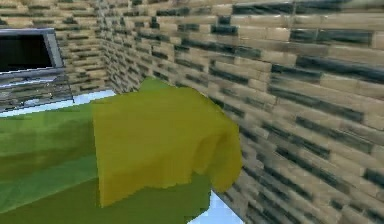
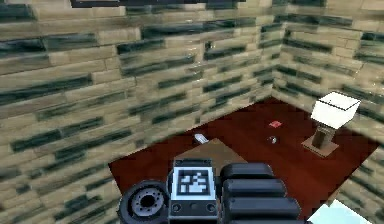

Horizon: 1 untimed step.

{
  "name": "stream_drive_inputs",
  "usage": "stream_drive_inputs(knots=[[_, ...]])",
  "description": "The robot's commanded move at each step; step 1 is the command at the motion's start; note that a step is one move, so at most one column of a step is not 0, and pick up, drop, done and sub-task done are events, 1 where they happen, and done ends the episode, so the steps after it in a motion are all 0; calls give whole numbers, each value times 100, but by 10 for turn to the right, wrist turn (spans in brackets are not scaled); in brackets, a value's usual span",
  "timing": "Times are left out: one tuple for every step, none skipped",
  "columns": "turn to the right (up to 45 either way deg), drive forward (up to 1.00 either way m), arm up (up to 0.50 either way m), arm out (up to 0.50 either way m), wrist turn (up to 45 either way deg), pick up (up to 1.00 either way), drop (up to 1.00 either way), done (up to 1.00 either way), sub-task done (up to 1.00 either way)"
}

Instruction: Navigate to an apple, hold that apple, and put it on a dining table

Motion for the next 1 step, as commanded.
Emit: stream_drive_inputs(knots=[[450,0,0,0,0,0,0,0,0]])
